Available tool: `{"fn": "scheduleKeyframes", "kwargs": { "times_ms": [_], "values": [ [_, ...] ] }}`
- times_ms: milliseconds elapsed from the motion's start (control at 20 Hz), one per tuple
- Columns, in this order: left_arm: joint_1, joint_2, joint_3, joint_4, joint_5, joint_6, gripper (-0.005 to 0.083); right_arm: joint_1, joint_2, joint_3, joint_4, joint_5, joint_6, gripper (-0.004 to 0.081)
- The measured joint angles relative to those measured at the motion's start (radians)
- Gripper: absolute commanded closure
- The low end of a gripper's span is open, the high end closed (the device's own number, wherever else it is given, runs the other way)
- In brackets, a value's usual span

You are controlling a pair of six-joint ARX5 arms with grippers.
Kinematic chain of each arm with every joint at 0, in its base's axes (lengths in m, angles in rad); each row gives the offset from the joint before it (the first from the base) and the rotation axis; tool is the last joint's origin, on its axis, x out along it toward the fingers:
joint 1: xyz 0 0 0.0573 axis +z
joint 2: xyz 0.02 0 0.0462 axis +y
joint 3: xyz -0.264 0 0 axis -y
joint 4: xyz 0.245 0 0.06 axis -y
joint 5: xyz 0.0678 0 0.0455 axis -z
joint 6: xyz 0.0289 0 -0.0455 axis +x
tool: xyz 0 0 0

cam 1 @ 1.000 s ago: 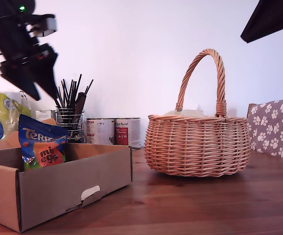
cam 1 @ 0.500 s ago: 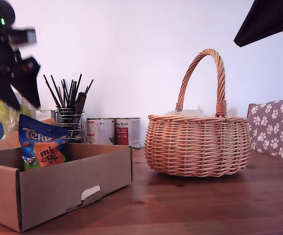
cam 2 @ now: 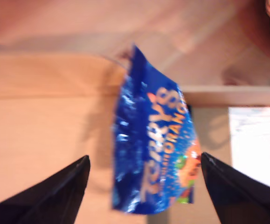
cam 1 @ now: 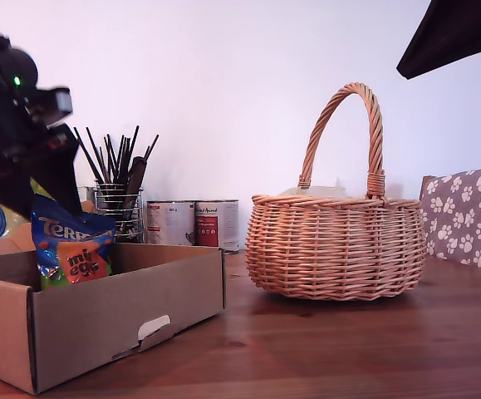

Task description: Move the bags of Easter eggs from the cardboard box on the left into the woven basket on the right side.

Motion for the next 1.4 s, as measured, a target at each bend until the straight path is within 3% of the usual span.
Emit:
{"fn": "scheduleKeyframes", "kwargs": {
  "times_ms": [450, 800, 950, 1200, 1400],
  "values": [
    [-0.156, 0.009, 0.0, -0.066, 0.007, -0.015, 0.0097, 0.0, 0.0, 0.0, -0.001, 0.0, 0.0, 0.0775],
    [-0.152, 0.063, 0.0, -0.076, -0.087, -0.039, 0.011, 0.0, 0.0, 0.0, -0.001, 0.0, 0.0, 0.0775],
    [-0.156, 0.098, 0.0, -0.075, -0.087, -0.041, 0.0227, 0.0, 0.0, 0.0, 0.0, 0.0, 0.0, 0.0775],
    [-0.176, 0.105, 0.0, -0.058, -0.12, -0.047, 0.0537, 0.0, 0.0, 0.0, 0.001, 0.0, 0.0, 0.0775],
    [-0.176, 0.105, 0.0, -0.041, -0.121, -0.049, 0.0577, 0.0, 0.0, 0.0, 0.003, 0.0, 0.0, 0.0775]
  ]
}}
